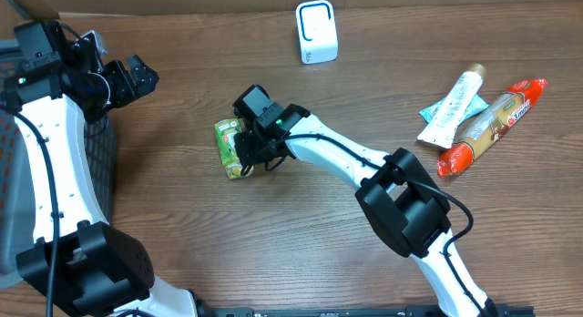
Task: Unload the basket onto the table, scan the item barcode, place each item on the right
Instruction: 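Reach the right gripper left to the green tea pouch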
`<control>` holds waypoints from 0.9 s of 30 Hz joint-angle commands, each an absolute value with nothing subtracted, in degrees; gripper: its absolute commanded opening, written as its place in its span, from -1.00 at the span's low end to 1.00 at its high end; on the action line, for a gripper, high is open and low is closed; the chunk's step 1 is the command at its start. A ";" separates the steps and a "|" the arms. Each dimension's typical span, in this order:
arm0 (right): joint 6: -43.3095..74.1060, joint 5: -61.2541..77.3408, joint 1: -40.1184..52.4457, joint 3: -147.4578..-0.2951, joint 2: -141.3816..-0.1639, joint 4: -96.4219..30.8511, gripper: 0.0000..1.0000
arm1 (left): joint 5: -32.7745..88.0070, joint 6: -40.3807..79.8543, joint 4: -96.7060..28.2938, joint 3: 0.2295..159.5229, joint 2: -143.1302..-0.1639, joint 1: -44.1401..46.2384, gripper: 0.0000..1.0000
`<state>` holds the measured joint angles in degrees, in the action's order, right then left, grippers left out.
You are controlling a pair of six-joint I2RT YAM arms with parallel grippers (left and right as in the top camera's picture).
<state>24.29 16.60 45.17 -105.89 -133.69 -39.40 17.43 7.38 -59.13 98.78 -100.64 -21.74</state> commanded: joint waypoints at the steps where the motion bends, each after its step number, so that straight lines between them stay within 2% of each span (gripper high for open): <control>1: 17.52 14.46 43.51 -106.94 -134.63 -41.01 -0.93 | 17.43 6.85 -58.67 99.63 -100.07 -21.76 0.99; 5: 15.94 7.22 40.86 -106.96 -132.16 -45.47 -0.93 | 19.14 8.38 -57.63 99.63 -100.07 -21.71 0.99; 16: 11.40 -39.55 41.63 -106.91 -126.89 -59.57 -0.93 | 19.07 8.36 -56.71 99.63 -100.07 -14.48 0.99; 21: 9.91 -40.16 45.84 -106.89 -130.30 -59.07 -0.93 | 18.02 8.36 -56.77 99.63 -100.07 -11.20 0.99; 25: 9.93 -45.87 51.42 -106.89 -132.81 -59.44 -0.92 | 16.88 8.34 -56.77 99.63 -100.07 -10.35 0.99; 27: 9.93 -46.87 54.41 -106.89 -133.01 -59.02 -0.59 | 16.86 8.34 -56.77 99.63 -100.07 -10.35 0.99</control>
